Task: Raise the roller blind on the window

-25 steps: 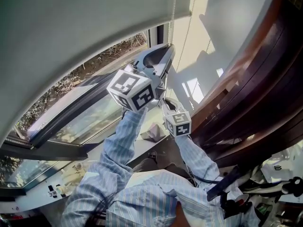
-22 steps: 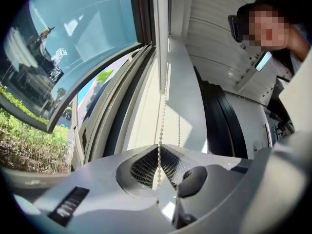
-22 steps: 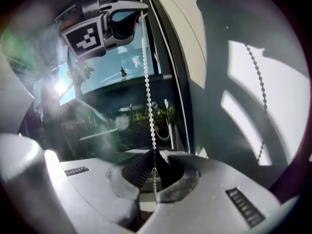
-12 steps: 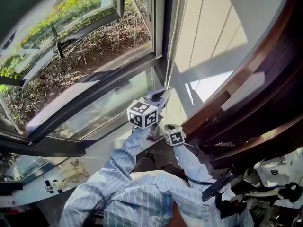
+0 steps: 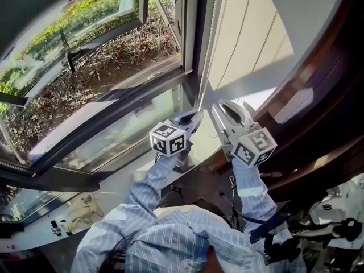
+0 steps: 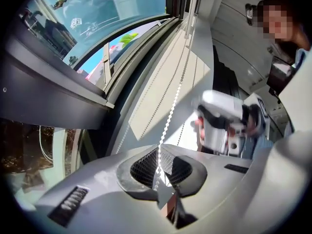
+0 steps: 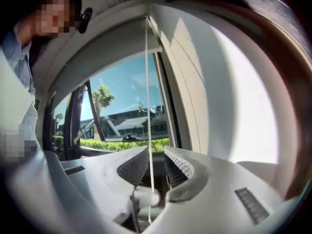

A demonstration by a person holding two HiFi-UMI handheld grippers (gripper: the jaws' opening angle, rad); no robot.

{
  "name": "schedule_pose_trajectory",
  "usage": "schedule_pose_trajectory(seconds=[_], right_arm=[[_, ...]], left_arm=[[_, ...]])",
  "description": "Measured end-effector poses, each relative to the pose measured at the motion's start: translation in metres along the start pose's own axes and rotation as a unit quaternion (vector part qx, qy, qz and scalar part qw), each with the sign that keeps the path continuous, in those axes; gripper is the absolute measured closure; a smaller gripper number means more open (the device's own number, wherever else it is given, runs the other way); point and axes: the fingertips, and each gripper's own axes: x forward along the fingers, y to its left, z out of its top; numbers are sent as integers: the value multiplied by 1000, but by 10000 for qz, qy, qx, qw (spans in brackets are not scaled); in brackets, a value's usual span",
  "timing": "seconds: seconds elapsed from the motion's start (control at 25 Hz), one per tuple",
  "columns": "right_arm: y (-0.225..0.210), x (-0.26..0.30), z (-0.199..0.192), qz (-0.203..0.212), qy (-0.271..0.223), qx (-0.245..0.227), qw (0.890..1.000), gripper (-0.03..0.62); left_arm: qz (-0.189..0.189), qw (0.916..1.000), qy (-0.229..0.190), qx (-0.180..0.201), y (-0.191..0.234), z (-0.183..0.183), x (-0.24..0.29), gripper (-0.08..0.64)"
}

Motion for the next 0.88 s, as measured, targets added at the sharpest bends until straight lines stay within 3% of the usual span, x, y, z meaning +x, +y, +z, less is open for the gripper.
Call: schedule_pose_trajectory(seconds=[0.12, 0.24, 0.4, 0.44, 0.52, 0.64, 0.72, 0.88], right_arm=[[13, 15, 84, 590, -268, -588, 9962, 492], [25, 27, 132, 979, -421, -844, 9907, 489], [31, 42, 170, 944, -750, -1223, 9851, 491], [31, 44, 176, 854, -830, -1322, 9840, 492], [29, 46, 182, 678, -962, -1237, 9853, 572], [18, 47, 182, 370, -1219, -761, 9889, 586], [11, 48, 174, 47, -1334, -935, 9866, 586], [7, 57, 127, -186, -914, -1097, 9896, 586]], left_arm=[[-28, 10000, 15, 21, -1, -1, 3, 546], [-37, 10000, 30, 34, -4, -3, 3, 546], [-40, 9999, 70, 73, -7, -3, 3, 546], [-33, 10000, 65, 66, -7, -3, 2, 546], [-13, 10000, 48, 43, -6, -2, 1, 546], [14, 10000, 30, 0, -3, -2, 1, 546], [42, 10000, 50, -62, 0, -6, 2, 546], [283, 9974, 609, -247, 21, -49, 0, 546]])
